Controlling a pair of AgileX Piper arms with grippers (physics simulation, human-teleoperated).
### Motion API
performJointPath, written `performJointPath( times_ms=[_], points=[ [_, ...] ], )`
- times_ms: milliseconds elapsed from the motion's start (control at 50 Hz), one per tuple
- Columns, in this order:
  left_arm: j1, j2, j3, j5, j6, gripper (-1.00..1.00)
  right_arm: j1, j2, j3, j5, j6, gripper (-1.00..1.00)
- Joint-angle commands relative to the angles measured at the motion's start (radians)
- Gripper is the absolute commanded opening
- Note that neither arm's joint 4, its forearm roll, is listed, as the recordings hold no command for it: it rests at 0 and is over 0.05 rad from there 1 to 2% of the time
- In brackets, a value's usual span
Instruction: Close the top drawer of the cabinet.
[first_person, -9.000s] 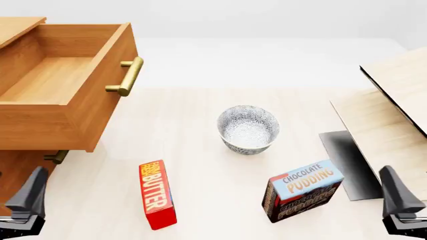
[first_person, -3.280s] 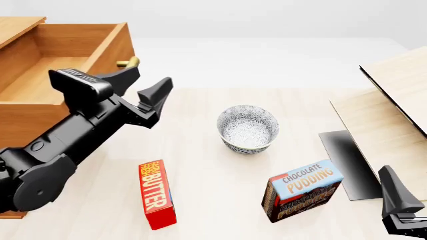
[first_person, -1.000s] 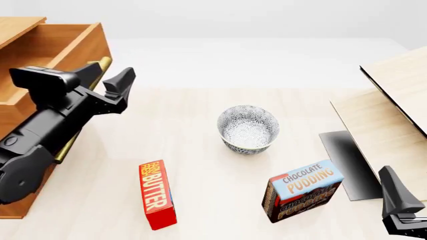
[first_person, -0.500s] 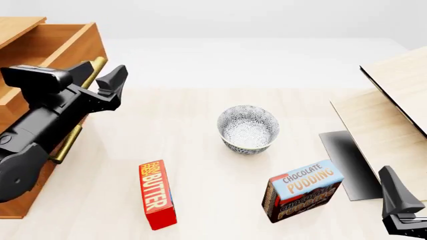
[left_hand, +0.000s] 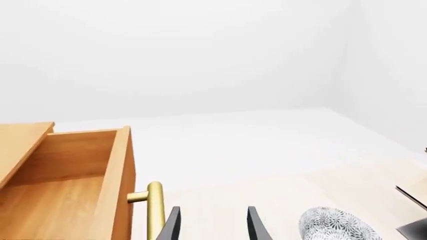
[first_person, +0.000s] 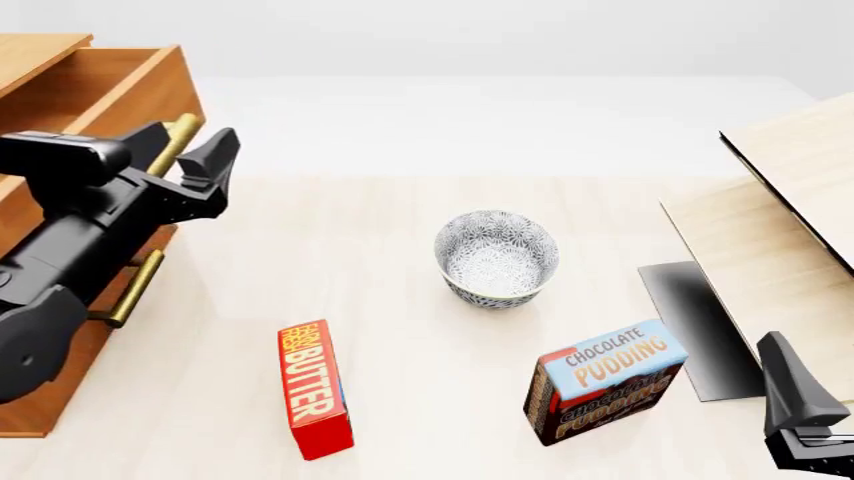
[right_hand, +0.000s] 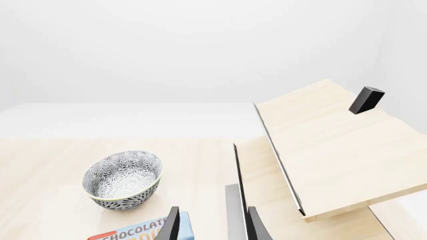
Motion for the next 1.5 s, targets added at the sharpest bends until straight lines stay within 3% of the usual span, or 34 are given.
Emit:
performJointPath(
  times_ms=[20,1500],
  points=[
    [0.022,0.011,0.022,-0.002,0.006,1.00,0.000,0.000,0.000,0.000,0.000,1.00],
    [0.156,0.074,0.030,-0.055,0.007,1.00,0.000,0.000,0.000,0.000,0.000,1.00]
  ],
)
